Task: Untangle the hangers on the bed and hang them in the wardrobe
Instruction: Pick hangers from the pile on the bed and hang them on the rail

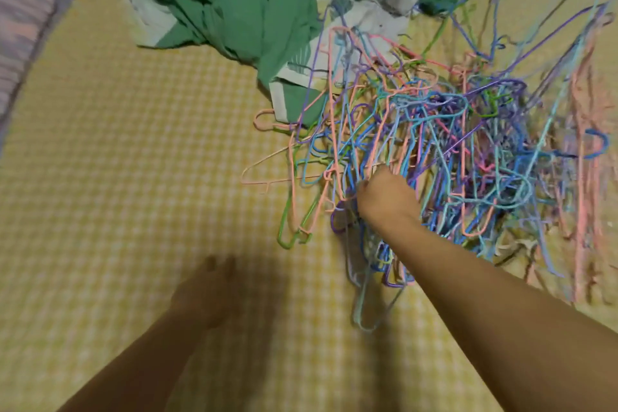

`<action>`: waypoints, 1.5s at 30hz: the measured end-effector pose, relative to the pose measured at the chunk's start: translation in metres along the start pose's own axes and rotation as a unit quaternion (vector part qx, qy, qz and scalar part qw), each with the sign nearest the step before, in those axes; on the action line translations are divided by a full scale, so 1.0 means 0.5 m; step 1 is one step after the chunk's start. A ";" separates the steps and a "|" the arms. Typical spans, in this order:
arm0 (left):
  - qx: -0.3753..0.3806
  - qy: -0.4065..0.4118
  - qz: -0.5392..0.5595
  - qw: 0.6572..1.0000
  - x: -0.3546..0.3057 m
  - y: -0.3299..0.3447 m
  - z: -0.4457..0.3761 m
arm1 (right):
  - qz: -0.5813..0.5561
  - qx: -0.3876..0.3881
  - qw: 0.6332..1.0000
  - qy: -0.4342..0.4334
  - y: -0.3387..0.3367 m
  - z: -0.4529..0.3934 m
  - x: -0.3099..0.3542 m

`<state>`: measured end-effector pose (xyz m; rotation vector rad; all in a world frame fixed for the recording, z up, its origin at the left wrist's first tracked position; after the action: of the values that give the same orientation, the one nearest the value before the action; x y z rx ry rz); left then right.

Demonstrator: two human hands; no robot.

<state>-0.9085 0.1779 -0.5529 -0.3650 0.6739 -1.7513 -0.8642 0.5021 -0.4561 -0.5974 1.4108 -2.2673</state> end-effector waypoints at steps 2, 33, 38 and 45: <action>-0.016 0.013 -0.036 0.999 0.012 0.016 -0.016 | 0.004 -0.021 0.999 0.031 0.017 -0.033 0.017; 0.024 0.102 0.733 0.672 -0.093 -0.131 0.149 | -0.424 0.087 0.886 -0.168 0.115 0.314 0.128; -0.091 0.026 0.682 0.725 -0.015 -0.117 0.136 | -0.329 0.258 0.863 -0.284 0.192 0.417 0.194; -0.190 -0.066 0.634 0.746 0.183 -0.053 0.134 | -0.212 0.041 0.971 -0.107 0.167 0.210 0.073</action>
<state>-0.9172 0.0786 -0.4931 -0.1917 0.8662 -0.2645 -0.8273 0.3711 -0.4848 -1.1720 1.1632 -2.4682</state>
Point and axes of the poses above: each hand's wrist, its own z-axis away from the middle knuckle, its own y-axis out of the palm, x = y × z, the point moved 4 cm from there along -z, towards the middle knuckle, and after that the axes turned 6 degrees about z, right-handed, at the moved point
